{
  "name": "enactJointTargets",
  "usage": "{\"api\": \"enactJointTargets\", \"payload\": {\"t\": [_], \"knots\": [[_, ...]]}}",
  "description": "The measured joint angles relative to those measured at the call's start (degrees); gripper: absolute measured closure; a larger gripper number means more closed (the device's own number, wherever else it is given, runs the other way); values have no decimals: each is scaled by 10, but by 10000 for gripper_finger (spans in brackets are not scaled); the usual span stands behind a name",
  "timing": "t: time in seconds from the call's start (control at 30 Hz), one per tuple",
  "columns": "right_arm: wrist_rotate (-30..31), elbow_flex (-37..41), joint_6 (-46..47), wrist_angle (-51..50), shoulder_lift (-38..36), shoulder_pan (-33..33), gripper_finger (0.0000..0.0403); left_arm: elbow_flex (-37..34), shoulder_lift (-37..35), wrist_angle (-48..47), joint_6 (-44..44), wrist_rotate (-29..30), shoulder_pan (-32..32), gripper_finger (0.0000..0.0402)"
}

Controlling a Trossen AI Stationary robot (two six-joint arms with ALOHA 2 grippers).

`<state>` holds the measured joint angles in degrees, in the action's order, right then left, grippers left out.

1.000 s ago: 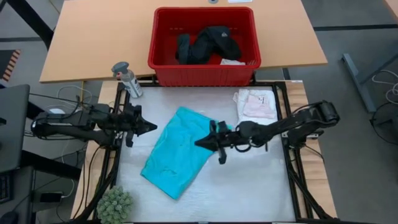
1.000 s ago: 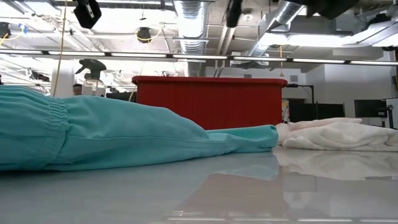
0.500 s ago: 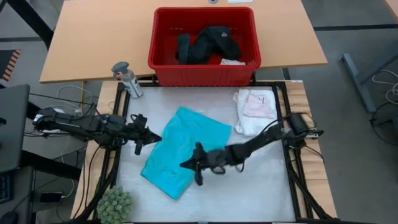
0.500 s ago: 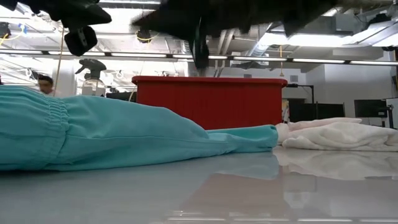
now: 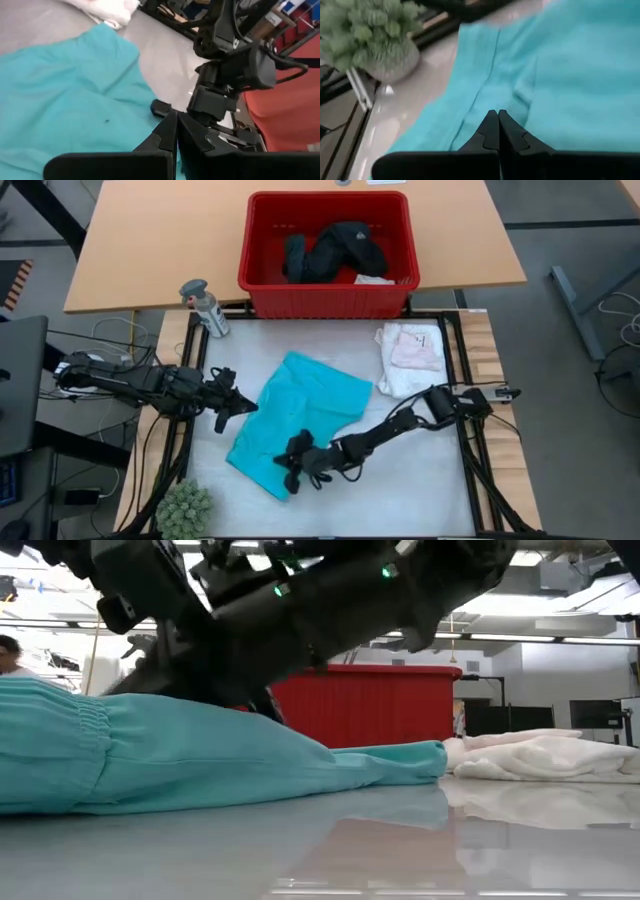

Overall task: Fold Laundry from Bin
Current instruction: Fold the light blue shorts

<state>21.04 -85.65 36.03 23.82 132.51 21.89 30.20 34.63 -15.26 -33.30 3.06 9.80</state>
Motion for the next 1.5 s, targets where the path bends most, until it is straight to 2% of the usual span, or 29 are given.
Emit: {"api": "enactJointTargets", "payload": {"t": [0.2,0.4,0.5,0.6,0.67,0.8,0.9,0.97,1.03,1.1,1.17,1.3,1.4,1.5], "knots": [[1,0,89,-176,-29,47,388,0,0,-1,9,9,0,401],[55,0,182,-335,-69,84,388,0,6,-1,12,23,0,401],[74,0,177,-350,-98,80,382,0,22,1,11,23,0,401],[84,0,117,-338,-144,75,370,0,47,10,28,18,0,400],[73,0,72,-330,-183,76,362,0,65,35,64,-9,0,395],[1,-1,12,-329,-236,80,355,0,98,71,168,-101,3,365],[-37,0,-24,-360,-244,87,347,0,124,94,232,-176,20,328],[-41,0,-47,-369,-247,92,330,0,141,117,242,-220,41,299],[-40,0,-55,-374,-250,98,304,0,159,133,255,-232,67,268],[-41,0,-55,-389,-250,101,269,0,178,125,277,-191,93,240],[-47,0,-48,-402,-244,105,231,0,200,118,295,-116,116,222],[-60,0,-88,-411,-245,106,166,0,249,126,366,29,150,213],[-60,0,-153,-439,-245,108,138,0,278,146,437,77,169,217],[-60,0,-200,-445,-243,111,132,0,300,147,438,94,176,218]]}}
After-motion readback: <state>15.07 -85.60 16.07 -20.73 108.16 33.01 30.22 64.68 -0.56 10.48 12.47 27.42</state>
